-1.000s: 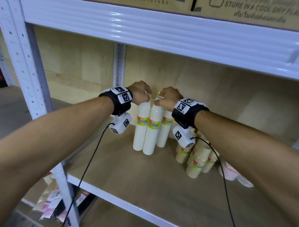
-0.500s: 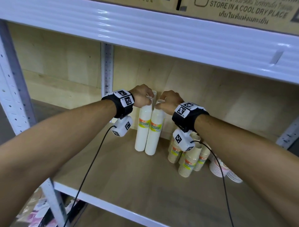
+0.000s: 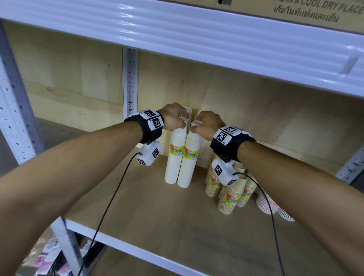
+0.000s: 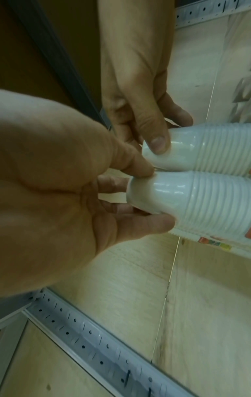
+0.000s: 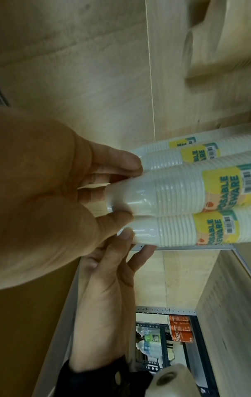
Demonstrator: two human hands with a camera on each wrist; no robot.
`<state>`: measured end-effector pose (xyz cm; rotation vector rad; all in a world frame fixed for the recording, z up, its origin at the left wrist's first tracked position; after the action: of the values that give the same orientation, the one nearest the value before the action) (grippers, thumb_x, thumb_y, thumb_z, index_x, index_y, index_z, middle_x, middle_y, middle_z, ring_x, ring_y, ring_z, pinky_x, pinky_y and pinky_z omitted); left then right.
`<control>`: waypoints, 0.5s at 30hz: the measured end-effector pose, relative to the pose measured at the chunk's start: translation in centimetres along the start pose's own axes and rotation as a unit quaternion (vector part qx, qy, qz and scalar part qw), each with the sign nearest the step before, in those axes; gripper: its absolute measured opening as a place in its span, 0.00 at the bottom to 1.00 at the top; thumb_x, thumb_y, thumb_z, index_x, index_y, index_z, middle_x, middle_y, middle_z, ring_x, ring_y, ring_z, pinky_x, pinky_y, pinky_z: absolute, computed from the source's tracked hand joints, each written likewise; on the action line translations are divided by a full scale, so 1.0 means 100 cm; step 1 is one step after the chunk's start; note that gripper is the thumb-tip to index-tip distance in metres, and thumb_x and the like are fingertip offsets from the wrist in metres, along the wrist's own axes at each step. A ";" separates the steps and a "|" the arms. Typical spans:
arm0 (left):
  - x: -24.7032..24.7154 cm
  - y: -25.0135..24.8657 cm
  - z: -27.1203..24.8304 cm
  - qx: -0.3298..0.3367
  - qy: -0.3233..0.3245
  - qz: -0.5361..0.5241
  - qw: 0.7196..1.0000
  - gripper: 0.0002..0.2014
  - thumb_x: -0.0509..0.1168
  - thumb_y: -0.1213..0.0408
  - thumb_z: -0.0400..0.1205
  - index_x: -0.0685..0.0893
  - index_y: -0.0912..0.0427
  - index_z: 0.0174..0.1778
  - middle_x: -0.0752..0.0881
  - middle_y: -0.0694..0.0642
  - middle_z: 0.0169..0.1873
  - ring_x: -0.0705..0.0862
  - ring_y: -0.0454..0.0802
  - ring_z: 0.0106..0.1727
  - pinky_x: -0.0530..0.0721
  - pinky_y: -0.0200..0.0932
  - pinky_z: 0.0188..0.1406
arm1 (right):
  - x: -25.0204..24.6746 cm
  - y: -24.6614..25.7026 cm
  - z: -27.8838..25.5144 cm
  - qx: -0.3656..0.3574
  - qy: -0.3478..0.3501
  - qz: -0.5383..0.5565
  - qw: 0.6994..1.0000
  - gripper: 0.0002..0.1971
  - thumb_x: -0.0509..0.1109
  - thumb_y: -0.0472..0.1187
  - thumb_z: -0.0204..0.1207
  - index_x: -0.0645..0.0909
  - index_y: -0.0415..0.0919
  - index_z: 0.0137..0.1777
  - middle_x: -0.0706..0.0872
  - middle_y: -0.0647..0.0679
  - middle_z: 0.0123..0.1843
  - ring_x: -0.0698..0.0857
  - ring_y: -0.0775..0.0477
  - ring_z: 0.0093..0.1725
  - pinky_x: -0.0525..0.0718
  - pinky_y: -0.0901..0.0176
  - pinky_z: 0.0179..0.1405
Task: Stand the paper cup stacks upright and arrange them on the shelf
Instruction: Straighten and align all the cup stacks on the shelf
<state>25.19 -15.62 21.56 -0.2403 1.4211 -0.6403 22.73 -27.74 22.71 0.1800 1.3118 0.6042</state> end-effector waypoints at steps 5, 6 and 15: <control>-0.003 -0.002 -0.002 0.009 -0.002 -0.008 1.000 0.24 0.72 0.66 0.79 0.80 0.58 0.72 0.80 0.58 0.67 0.82 0.57 0.62 0.87 0.51 0.59 | 0.000 -0.004 0.002 0.006 0.000 -0.014 1.000 0.21 0.75 0.45 0.72 0.81 0.46 0.66 0.83 0.48 0.64 0.81 0.50 0.57 0.72 0.64 0.39; -0.005 -0.003 -0.003 0.012 -0.003 -0.009 1.000 0.24 0.72 0.66 0.79 0.80 0.58 0.72 0.80 0.58 0.66 0.82 0.56 0.61 0.86 0.49 0.58 | 0.000 -0.006 0.003 0.012 0.002 -0.017 1.000 0.23 0.76 0.47 0.72 0.80 0.46 0.67 0.82 0.48 0.65 0.81 0.48 0.60 0.73 0.63 0.44; -0.035 -0.014 -0.022 0.035 -0.039 -0.015 0.999 0.25 0.74 0.52 0.77 0.80 0.48 0.71 0.81 0.54 0.62 0.82 0.49 0.57 0.78 0.40 0.53 | -0.022 0.002 -0.012 0.009 -0.037 -0.011 0.999 0.27 0.73 0.59 0.73 0.78 0.46 0.68 0.82 0.47 0.66 0.81 0.47 0.61 0.75 0.59 0.49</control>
<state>22.67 -14.41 24.88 -0.2304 1.3193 -0.6966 21.21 -28.94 24.39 0.2012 1.2455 0.5628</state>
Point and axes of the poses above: each hand's wrist, its own z-axis towards the middle knuckle, its own x-axis out of the palm, y = z × x, the point moved 10 cm from there along z, towards the middle knuckle
